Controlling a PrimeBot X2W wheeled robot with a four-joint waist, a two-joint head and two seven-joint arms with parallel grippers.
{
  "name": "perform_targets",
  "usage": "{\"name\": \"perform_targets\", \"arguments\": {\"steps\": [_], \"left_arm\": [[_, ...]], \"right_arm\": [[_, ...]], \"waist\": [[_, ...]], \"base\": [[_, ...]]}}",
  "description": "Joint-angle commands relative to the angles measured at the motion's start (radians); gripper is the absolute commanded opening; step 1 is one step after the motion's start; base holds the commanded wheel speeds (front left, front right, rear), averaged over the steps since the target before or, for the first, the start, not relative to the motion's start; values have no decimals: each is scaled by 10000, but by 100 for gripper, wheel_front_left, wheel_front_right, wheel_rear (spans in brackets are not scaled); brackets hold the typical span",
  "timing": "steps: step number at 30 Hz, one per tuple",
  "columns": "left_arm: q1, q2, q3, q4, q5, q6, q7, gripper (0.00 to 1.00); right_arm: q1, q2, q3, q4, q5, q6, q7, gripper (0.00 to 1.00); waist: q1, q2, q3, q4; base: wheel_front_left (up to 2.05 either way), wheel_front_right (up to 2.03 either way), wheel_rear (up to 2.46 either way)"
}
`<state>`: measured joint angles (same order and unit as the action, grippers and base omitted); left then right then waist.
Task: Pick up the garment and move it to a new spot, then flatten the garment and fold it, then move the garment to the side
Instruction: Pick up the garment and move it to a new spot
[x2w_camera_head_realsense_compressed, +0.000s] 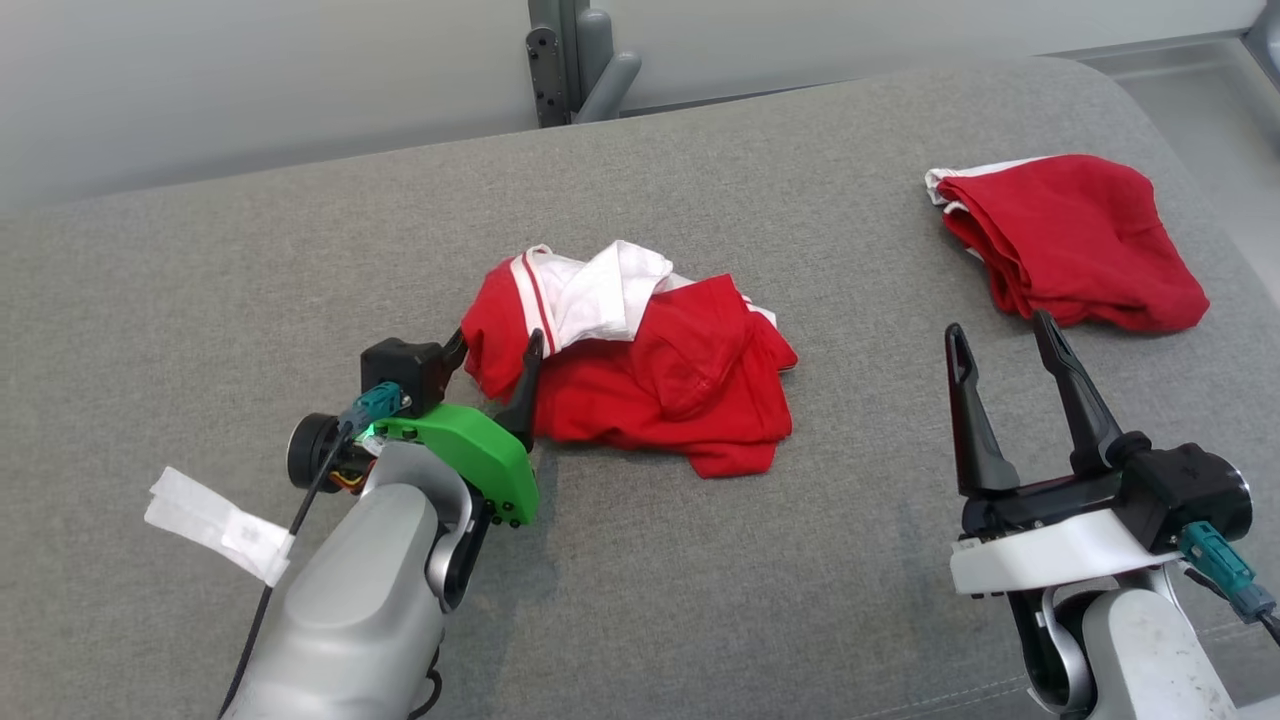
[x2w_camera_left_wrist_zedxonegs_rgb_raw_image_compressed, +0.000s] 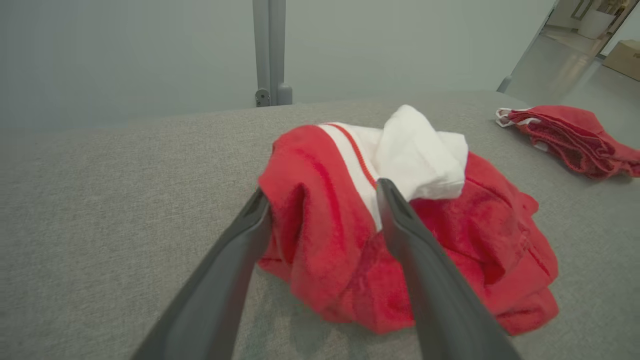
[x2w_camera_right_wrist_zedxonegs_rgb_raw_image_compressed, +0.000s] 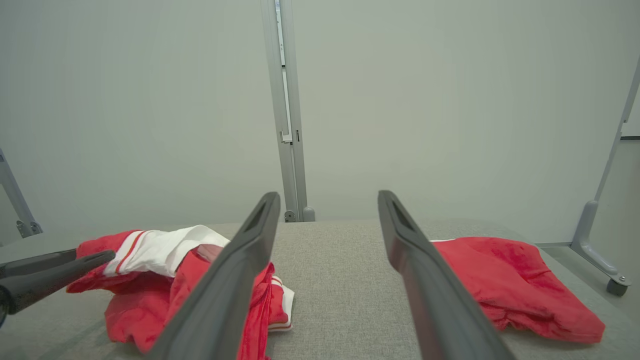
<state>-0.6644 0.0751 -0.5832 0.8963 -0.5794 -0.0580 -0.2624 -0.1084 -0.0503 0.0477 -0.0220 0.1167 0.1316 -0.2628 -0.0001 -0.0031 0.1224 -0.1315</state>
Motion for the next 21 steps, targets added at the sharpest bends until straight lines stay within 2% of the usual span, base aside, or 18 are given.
{"name": "perform_targets", "arguments": {"steps": [1,15,21], "left_arm": [[295,90,150,-243,128,-6,-23,100],[3209,942,1974,-3894,1853,395,-13,100],[4589,837,2915,-5082,2002,734,-15,100]], "right_arm": [[30,-8,-90,66,1,-18,-30,100],[513,-5,-206,401,-55,-18,-31,100],[723,-6,-219,413,-100,-18,-31,100]], "waist": [[1,31,-168,141],[1,31,-982,629],[1,31,-1195,789]], "base": [[0,0,0],[0,0,0],[0,0,0]]}}
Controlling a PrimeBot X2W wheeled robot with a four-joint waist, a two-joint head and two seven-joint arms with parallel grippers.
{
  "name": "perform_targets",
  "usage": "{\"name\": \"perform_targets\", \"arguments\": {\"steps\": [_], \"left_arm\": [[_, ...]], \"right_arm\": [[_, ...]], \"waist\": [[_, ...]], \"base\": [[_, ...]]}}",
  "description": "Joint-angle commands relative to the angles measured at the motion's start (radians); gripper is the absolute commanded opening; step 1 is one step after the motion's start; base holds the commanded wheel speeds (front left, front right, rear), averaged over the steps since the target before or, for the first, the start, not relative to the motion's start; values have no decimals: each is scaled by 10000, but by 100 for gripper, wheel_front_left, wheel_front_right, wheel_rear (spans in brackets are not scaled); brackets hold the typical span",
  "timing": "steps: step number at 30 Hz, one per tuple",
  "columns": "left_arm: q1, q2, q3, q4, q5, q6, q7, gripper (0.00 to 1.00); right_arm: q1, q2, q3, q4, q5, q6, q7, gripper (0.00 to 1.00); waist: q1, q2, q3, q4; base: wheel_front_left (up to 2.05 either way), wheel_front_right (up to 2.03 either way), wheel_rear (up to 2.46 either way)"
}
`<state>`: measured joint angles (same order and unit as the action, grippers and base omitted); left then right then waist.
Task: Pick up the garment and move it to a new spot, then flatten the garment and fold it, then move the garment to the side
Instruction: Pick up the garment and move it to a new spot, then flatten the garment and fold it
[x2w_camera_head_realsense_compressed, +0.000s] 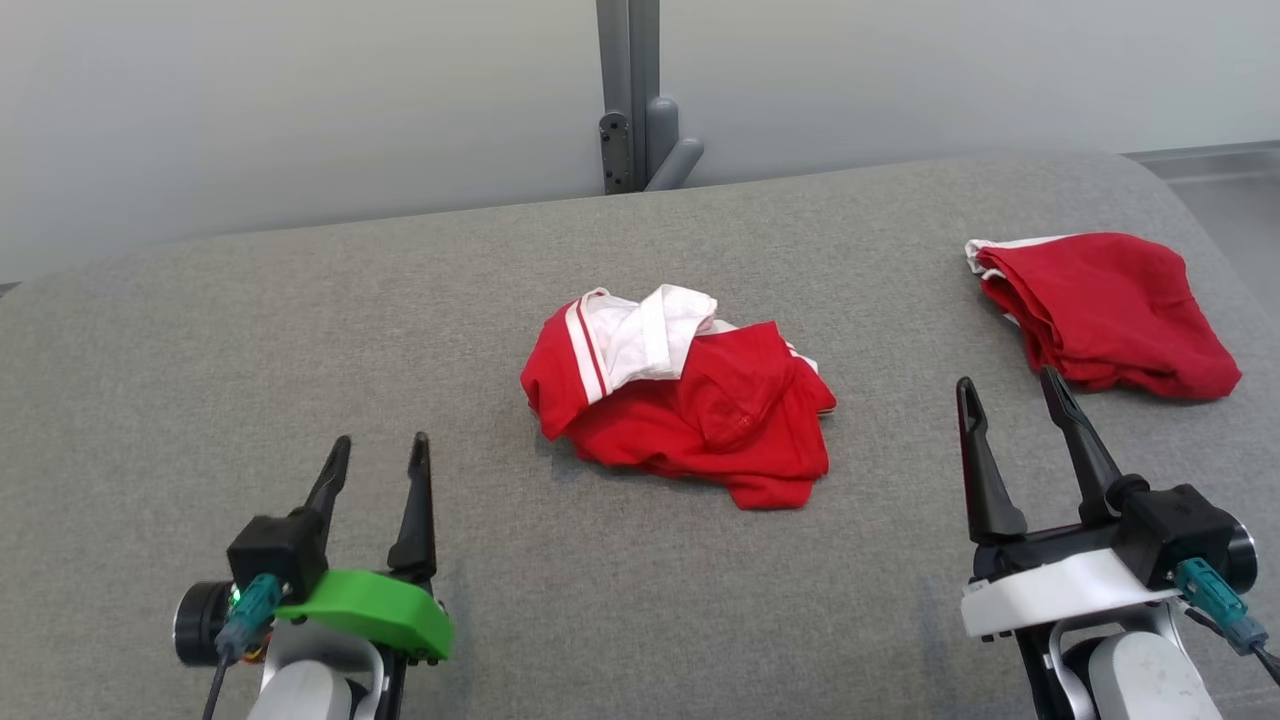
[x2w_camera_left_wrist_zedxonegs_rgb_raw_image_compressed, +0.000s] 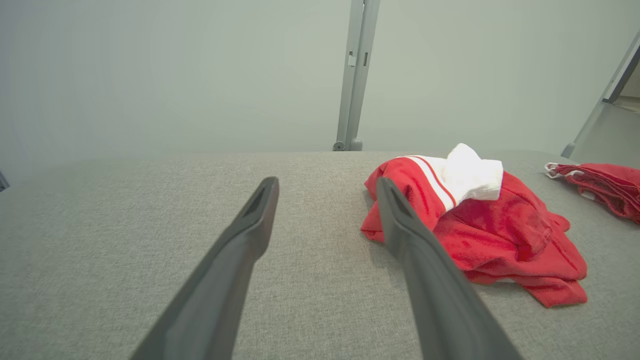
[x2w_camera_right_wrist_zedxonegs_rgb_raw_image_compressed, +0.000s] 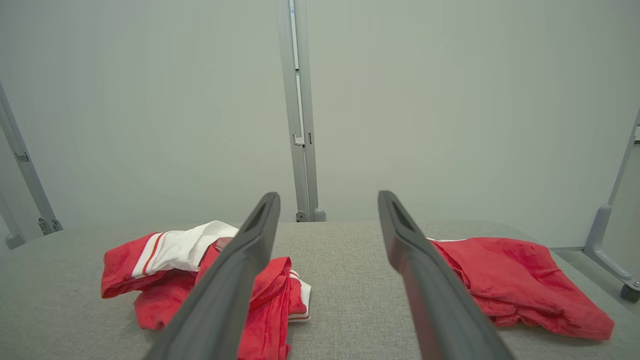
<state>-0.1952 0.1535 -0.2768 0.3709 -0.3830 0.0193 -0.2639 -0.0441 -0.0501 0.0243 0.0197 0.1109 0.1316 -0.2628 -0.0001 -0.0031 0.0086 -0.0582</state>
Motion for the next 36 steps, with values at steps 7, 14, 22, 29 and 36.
{"name": "perform_targets", "arguments": {"steps": [7,14,22,29,36], "left_arm": [[1573,-590,974,-1410,413,341,2,100],[2319,-799,1388,-1912,809,233,1,100],[2440,-904,1653,-1810,1135,41,1,100],[2398,-950,1774,-1755,1252,-60,1,100],[2155,-987,1631,-1603,1491,-224,1,100]], "right_arm": [[604,-7,-88,-255,-68,-18,-32,100],[1003,-8,1,-266,199,-18,-32,100],[945,-8,206,-106,390,-18,-32,100],[867,-8,225,-28,343,-18,-32,100],[799,-8,175,-24,319,-18,-32,100]], "waist": [[1,31,-245,442],[1,31,-317,634],[1,31,-319,640],[1,31,-283,596],[1,31,-191,582]], "base": [[0,0,0],[0,0,0],[0,0,0],[0,0,0],[0,0,0]]}}
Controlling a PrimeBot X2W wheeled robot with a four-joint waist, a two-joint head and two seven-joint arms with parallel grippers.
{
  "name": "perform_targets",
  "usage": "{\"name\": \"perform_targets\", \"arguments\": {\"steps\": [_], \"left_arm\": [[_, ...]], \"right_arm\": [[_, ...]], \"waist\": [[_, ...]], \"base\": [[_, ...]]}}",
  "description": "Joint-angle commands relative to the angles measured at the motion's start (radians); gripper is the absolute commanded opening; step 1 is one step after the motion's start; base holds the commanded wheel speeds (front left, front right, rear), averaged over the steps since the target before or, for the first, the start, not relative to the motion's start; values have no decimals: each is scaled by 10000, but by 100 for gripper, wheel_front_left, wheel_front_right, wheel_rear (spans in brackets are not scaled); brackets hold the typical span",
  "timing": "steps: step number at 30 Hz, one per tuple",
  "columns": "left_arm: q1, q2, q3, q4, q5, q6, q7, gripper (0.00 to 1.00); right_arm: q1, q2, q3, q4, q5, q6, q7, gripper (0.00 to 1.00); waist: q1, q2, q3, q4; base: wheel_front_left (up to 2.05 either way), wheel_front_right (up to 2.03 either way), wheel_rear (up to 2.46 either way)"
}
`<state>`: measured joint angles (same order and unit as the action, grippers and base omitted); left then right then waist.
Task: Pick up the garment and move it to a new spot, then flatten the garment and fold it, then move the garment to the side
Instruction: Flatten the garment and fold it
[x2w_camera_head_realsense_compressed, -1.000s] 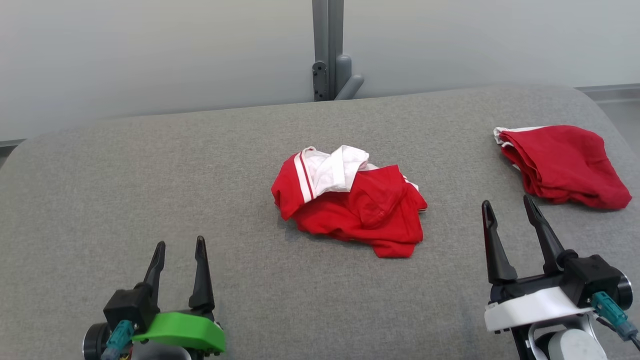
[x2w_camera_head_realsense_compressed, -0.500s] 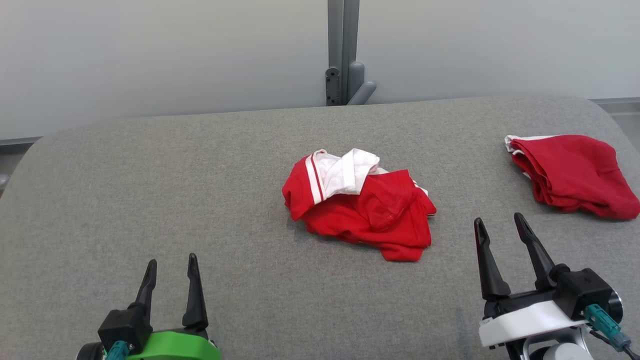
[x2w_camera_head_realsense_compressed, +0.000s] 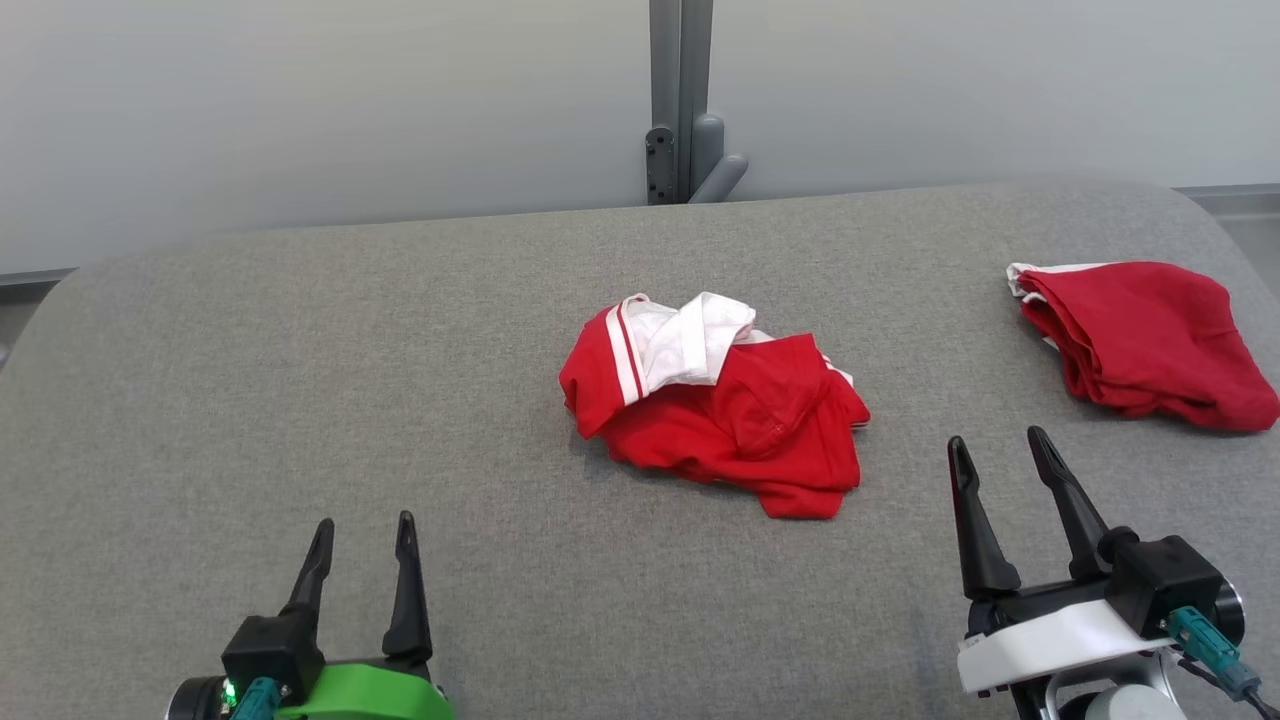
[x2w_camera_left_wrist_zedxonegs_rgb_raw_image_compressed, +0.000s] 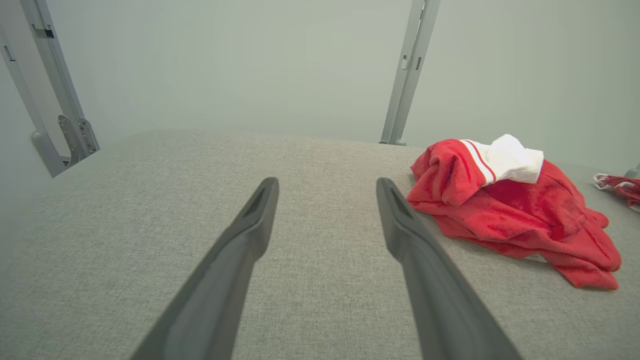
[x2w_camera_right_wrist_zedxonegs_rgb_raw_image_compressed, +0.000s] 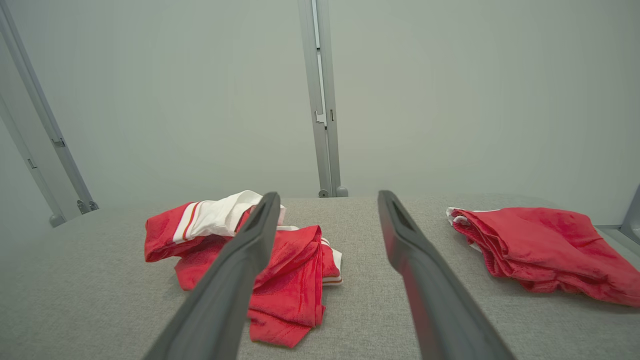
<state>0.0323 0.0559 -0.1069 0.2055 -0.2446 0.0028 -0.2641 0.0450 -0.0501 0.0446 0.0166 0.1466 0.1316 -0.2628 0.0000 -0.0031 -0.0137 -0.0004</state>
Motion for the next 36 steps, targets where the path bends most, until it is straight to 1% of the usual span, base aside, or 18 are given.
{"name": "perform_targets", "arguments": {"steps": [1,5,9,16,20,24,26,29,32,33,36], "left_arm": [[-284,-7,-136,90,217,-111,1,100],[-729,-1,-380,308,423,-241,3,100],[-1510,-15,-903,837,662,-487,22,100],[-3182,-36,-2288,1785,1033,-875,238,100],[-4139,-41,-3151,2257,769,-1003,373,100],[-5182,-34,-3917,2879,450,-879,513,100],[-5688,-33,-4171,3311,296,-795,594,100],[-6311,-33,-4454,4200,204,-691,1001,100],[-6851,-28,-4601,5083,347,-596,1185,100],[-7005,-28,-4608,5533,327,-541,1128,100],[-7237,-22,-4578,6108,328,-412,984,100]], "right_arm": [[-112,-8,-29,16,-39,-17,-32,100],[-152,-8,-17,50,-50,-18,-32,100],[-268,-8,-28,50,-78,-18,-32,100],[-561,-8,-23,20,-89,-18,-32,100],[-740,-6,23,18,-103,-18,-32,100],[-980,-6,135,18,-42,-18,-32,100],[-1107,-6,188,6,21,-18,-32,100],[-1249,-8,209,-7,78,-18,-32,100],[-1332,-5,108,-40,123,-18,-32,100],[-1343,-3,5,-65,141,-18,-32,100],[-1334,-5,-90,-88,169,-18,-32,100]], "waist": [[0,31,53,2],[0,31,108,-31],[0,31,258,-174],[0,31,836,-624],[0,31,1216,-967],[0,31,1577,-1410],[0,31,1763,-1677],[0,31,2011,-2054],[0,31,2211,-2307],[0,31,2290,-2393],[0,31,2333,-2447]], "base": [[0,0,0],[0,0,0],[0,0,0],[0,0,0],[0,0,0],[0,0,0],[0,0,0],[0,0,0],[0,0,0],[0,0,0],[0,0,0]]}}
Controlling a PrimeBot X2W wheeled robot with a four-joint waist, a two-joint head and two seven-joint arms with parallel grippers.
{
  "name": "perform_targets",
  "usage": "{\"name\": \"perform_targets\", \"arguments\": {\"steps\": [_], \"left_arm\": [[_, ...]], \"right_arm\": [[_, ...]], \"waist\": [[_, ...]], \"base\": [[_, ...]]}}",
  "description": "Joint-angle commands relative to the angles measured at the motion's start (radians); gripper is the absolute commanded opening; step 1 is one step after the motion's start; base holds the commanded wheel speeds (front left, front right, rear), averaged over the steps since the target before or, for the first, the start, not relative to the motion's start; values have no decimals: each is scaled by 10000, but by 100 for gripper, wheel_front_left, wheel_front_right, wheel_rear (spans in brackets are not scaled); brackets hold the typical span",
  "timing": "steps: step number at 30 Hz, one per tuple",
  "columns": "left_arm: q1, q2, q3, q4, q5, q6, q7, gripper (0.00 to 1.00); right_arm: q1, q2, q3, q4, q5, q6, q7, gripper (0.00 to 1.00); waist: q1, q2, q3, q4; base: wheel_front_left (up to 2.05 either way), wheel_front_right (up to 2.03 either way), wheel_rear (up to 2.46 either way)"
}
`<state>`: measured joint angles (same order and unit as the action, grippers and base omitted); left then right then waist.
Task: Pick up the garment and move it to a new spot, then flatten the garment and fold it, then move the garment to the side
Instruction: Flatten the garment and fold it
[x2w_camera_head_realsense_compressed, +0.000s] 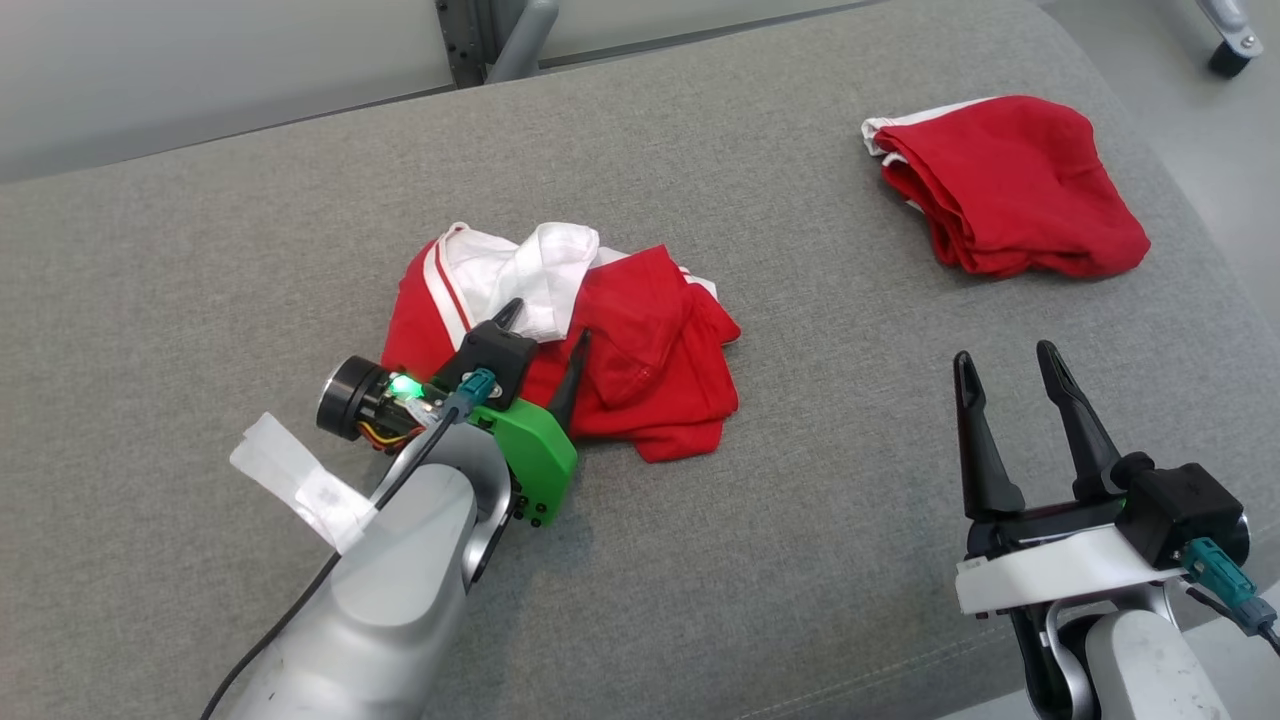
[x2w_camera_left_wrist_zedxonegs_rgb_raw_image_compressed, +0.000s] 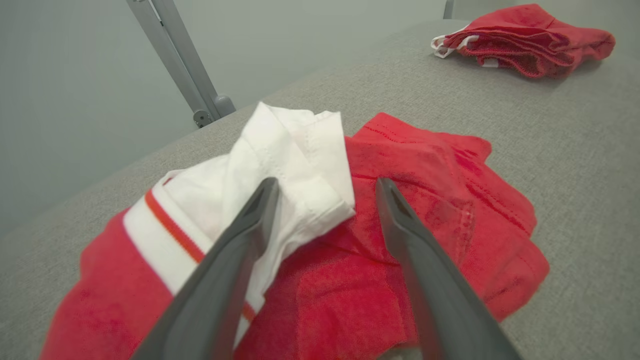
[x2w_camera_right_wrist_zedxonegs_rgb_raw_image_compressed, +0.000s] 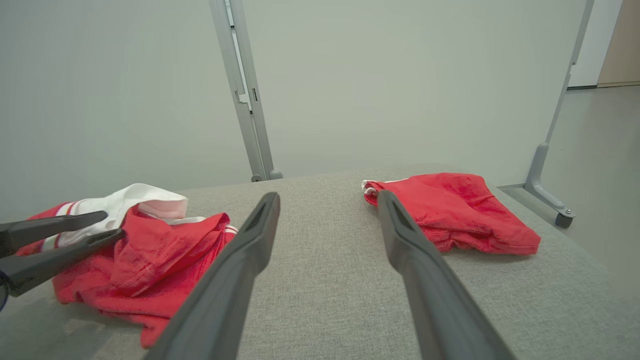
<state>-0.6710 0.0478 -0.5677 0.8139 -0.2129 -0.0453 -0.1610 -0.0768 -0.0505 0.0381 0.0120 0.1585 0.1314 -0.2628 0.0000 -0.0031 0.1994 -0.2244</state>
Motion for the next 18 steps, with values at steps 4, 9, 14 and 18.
{"name": "perform_targets", "arguments": {"steps": [4,9,14,18], "left_arm": [[-347,56,103,523,-173,88,-296,17],[-521,51,33,678,-385,17,-572,0],[-592,47,-54,460,-547,74,-792,0],[-671,45,23,-348,-959,145,-979,0]], "right_arm": [[-120,-1,-66,-68,62,-17,-32,100],[-61,-1,-109,-90,38,-17,-32,100],[-32,-2,-98,-81,-6,-15,-32,100],[42,-2,-108,-48,-48,-17,-32,100]], "waist": [[0,31,170,-192],[0,31,49,35],[0,31,-78,252],[0,31,-244,499]], "base": [[0,0,0],[0,0,0],[0,0,0],[0,0,0]]}}
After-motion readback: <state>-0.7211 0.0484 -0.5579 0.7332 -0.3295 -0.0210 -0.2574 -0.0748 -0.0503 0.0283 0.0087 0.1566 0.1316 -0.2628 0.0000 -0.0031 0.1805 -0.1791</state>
